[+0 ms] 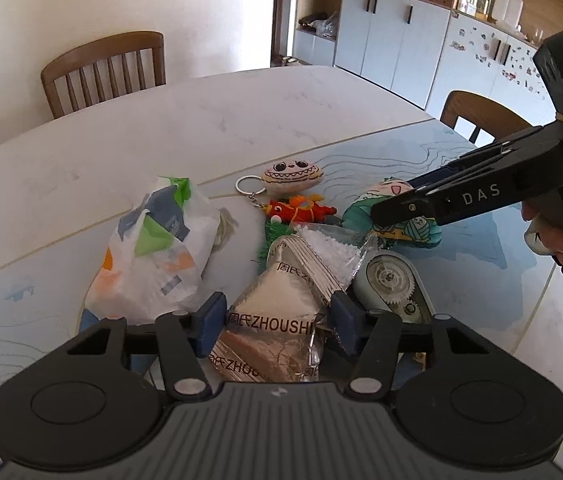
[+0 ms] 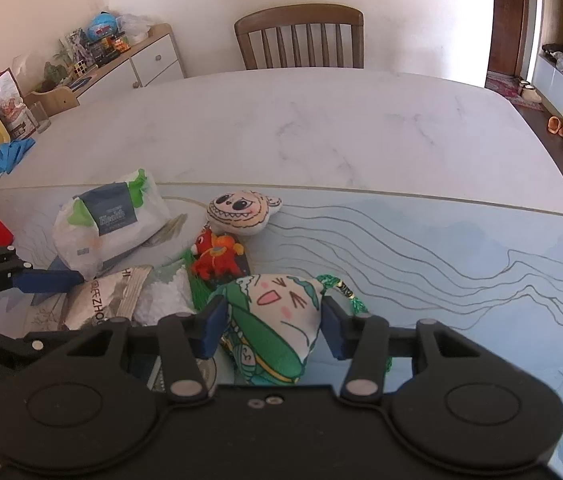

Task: Organize objects
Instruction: 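Close the left gripper on the ZHOUSHI packet while the right gripper grasps the green plush, then carry the ZHOUSHI packet and green plush with both grippers into the cardboard box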

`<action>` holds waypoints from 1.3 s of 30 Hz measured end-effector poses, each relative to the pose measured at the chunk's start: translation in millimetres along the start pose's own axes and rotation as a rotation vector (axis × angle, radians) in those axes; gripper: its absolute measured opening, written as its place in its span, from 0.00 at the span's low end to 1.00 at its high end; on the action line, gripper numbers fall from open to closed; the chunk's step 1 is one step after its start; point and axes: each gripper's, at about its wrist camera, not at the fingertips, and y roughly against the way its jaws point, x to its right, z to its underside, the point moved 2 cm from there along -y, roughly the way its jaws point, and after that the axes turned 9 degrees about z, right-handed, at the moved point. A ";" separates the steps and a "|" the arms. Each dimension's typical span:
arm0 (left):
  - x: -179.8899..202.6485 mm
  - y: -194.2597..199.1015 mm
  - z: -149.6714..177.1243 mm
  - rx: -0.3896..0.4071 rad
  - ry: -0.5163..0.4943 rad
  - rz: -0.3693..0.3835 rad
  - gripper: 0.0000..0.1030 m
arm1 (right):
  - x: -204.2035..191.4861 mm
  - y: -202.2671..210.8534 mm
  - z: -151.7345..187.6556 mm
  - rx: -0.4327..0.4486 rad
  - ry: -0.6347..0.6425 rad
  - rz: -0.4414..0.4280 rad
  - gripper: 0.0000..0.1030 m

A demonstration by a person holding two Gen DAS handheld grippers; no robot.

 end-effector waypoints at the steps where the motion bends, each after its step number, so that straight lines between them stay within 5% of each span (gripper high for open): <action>1: -0.9 0.5 0.2 0.002 0.008 -0.003 0.53 | -0.9 0.7 -0.3 0.003 0.003 0.002 0.45; 23: -2.4 78.6 1.8 0.100 0.165 -0.038 0.50 | -34.0 96.8 -9.5 0.121 0.070 -0.034 0.42; 39: -35.8 174.2 21.0 0.142 0.241 -0.138 0.50 | -125.1 146.0 -37.5 0.199 0.162 -0.168 0.42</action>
